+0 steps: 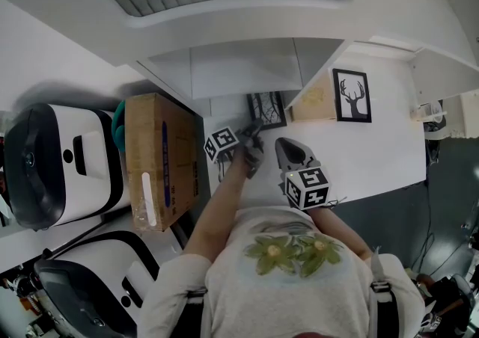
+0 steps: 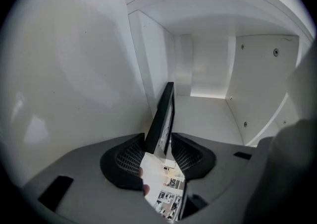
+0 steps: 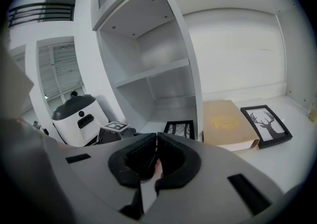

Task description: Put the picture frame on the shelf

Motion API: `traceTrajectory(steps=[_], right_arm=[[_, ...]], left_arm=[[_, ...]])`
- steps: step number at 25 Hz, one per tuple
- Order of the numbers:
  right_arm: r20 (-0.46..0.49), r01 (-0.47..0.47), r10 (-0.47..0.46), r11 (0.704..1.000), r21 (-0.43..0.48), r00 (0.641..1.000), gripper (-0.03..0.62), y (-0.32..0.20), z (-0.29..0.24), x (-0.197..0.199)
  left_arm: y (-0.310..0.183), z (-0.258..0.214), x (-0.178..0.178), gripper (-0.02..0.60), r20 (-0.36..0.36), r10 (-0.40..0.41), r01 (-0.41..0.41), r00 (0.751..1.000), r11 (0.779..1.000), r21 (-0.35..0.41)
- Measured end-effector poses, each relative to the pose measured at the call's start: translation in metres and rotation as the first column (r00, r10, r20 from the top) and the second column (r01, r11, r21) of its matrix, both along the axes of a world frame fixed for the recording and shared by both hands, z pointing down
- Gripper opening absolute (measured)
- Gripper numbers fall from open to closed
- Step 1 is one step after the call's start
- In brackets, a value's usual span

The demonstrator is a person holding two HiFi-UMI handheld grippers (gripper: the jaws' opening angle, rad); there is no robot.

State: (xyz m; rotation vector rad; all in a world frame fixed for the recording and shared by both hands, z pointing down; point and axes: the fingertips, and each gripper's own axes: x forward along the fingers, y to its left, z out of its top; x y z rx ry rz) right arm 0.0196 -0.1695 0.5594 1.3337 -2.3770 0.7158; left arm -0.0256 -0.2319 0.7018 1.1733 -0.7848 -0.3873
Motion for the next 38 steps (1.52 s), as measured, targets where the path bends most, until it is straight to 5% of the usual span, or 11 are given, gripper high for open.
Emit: traceTrajectory(steps=[10, 14, 15, 38], right_arm=[[0.005, 0.021, -0.021, 1.0, -0.004, 1.0, 0.032, 0.003, 0.001, -0.004], [0.004, 0.023, -0.023, 1.0, -0.001, 1.0, 0.032, 0.005, 0.0, -0.004], [0.004, 0.023, -0.023, 1.0, 0.001, 1.0, 0.032, 0.005, -0.001, -0.004], [-0.027, 0.0, 0.0, 1.0, 0.009, 1.0, 0.032, 0.03, -0.014, -0.002]], left_arm=[[0.007, -0.002, 0.005, 0.232, 0.155, 0.073, -0.081, 0.985, 0.995, 0.05], [0.01, 0.003, 0.001, 0.217, 0.153, 0.047, -0.049, 0.987, 0.999, 0.007], [0.011, 0.005, -0.001, 0.12, 0.154, 0.044, -0.044, 0.987, 0.999, -0.001], [-0.006, -0.008, -0.002, 0.102, 0.105, 0.007, -0.005, 0.994, 1.0, -0.025]])
